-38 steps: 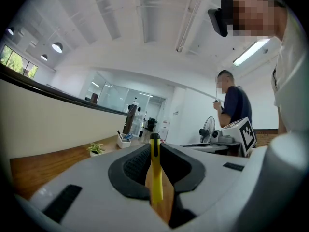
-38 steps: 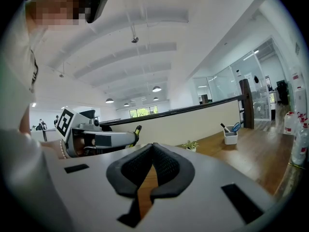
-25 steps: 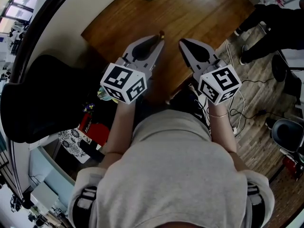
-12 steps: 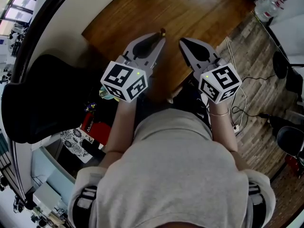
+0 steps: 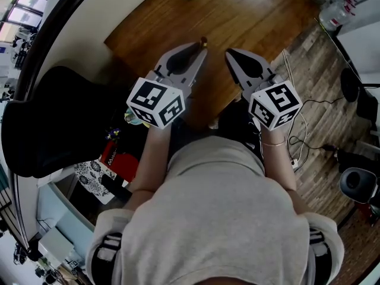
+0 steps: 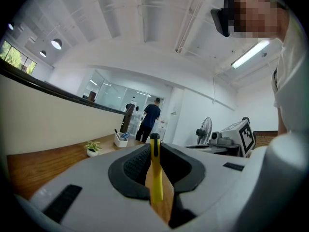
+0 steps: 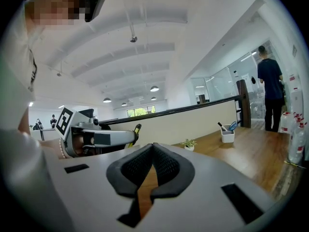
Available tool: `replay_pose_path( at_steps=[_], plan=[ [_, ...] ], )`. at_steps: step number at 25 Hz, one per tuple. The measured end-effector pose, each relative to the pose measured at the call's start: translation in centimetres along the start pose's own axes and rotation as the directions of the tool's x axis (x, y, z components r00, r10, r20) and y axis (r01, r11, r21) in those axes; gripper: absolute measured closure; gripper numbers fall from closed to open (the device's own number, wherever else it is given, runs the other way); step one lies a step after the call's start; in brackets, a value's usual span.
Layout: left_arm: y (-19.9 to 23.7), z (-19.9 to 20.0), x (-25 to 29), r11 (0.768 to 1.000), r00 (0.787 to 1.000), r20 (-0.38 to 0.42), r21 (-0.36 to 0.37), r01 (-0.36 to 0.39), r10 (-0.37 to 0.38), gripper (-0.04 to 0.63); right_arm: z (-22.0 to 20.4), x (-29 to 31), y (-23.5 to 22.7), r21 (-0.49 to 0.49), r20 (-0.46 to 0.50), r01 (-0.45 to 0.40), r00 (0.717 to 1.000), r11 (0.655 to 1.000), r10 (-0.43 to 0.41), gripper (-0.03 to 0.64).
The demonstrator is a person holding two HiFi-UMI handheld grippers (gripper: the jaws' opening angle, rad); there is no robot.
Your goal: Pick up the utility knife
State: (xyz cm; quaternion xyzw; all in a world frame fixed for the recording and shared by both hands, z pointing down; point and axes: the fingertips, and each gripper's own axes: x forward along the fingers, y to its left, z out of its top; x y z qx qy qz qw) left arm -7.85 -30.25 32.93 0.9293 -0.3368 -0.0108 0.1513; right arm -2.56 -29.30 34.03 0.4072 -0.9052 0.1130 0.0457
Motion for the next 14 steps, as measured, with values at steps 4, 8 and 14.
replay_pose_path(
  at_steps=[4,8,14],
  plan=[
    [0.22,0.00,-0.15,1.000,1.000,0.000,0.002,-0.013,0.013,0.518,0.17,0.08,-0.11,-0.001,0.007,-0.003,1.000,1.000,0.003,0.607],
    [0.32,-0.15,-0.19,1.000,1.000,-0.003,-0.004,-0.018,0.018,0.518,-0.06,0.15,-0.07,-0.002,-0.003,-0.008,1.000,1.000,0.008,0.607],
    [-0.12,-0.08,0.56,1.000,1.000,0.000,-0.003,-0.016,0.016,0.518,-0.16,-0.41,-0.60,-0.001,-0.009,-0.011,1.000,1.000,0.011,0.607]
  ],
)
